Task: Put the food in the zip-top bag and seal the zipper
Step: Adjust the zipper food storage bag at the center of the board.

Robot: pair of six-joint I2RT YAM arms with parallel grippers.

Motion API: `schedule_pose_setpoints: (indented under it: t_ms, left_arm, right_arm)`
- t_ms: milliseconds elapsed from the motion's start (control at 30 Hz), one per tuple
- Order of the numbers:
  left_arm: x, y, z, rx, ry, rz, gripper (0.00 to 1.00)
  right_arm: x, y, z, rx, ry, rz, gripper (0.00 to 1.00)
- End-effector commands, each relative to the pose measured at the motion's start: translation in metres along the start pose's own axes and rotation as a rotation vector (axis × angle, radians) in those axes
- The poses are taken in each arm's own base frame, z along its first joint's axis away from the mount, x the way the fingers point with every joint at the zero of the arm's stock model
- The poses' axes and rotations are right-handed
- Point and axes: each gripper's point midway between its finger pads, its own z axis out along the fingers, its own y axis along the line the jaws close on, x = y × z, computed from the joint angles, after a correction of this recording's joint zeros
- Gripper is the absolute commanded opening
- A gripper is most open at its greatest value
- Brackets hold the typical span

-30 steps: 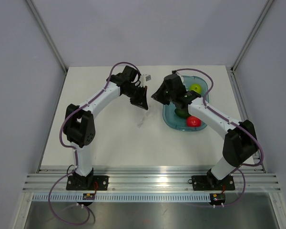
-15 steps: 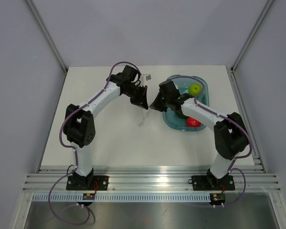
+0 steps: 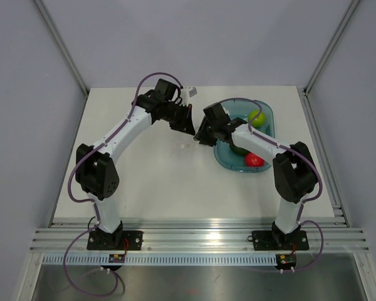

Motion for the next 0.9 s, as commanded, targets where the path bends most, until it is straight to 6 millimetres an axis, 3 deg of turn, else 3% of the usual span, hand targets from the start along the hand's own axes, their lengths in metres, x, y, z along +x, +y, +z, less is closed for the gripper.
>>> schedule_pose_setpoints:
  t_ms: [0, 100, 367, 467, 767, 867]
  left_arm:
    - [-0.029, -0.017, -0.022, 0.01, -0.108, 0.074, 0.0]
    - [-0.026, -0.017, -0.021, 0.013, -0.107, 0.076, 0.0]
    - [-0.021, -0.019, -0.021, 0.027, -0.1, 0.086, 0.0]
    - [-0.023, -0.021, -0.023, 0.033, -0.11, 0.094, 0.0]
    - [-0.03, -0.029, -0.03, 0.036, -0.151, 0.117, 0.0]
    - [-0.03, -0.027, -0.029, 0.029, -0.151, 0.117, 0.0]
  right_arm:
    - [-0.025, 0.02, -0.029, -0.019, -0.093, -0.034, 0.43]
    - [-0.031, 0.021, -0.038, -0.016, -0.123, -0.031, 0.51]
    - [-0.044, 0.03, -0.058, -0.044, -0.172, -0.035, 0.55]
    - [-0.044, 0.028, -0.058, -0.031, -0.171, -0.042, 0.6]
    - [-0.033, 0.021, -0.041, -0.009, -0.12, -0.049, 0.57]
    - [-0.033, 0.023, -0.043, -0.017, -0.12, -0.05, 0.66]
